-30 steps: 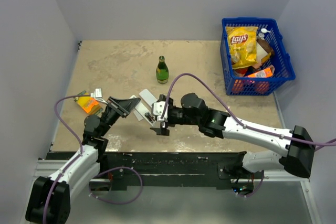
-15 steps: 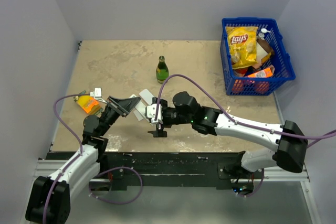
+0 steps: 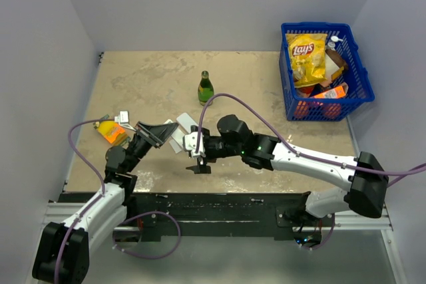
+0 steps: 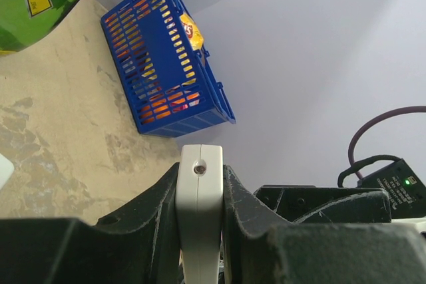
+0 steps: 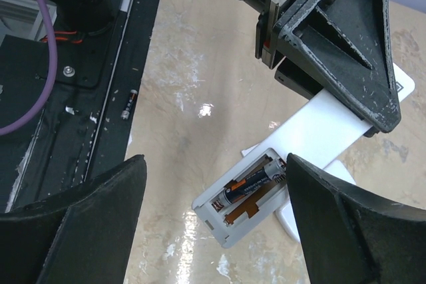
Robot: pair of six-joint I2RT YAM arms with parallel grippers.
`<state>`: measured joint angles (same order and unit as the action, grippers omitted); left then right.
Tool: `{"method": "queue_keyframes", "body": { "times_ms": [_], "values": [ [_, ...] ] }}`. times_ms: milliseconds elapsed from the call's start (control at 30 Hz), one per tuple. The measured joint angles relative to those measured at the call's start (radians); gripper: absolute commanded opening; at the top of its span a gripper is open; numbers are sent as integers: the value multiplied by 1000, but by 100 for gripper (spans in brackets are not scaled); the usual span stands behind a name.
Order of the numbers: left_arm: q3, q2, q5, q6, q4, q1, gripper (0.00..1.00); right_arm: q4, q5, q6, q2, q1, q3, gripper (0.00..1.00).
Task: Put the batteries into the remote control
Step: Load the battery into the remote control.
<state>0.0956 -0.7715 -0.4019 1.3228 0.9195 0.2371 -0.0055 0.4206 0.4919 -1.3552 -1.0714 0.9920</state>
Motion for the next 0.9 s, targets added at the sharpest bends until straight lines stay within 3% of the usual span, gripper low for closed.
{"method": "queue_keyframes", "body": {
  "times_ms": [900],
  "values": [
    [0,53,38,12,-91,0,0,-45,16,22,-35,-2,29,82]
  ]
}}
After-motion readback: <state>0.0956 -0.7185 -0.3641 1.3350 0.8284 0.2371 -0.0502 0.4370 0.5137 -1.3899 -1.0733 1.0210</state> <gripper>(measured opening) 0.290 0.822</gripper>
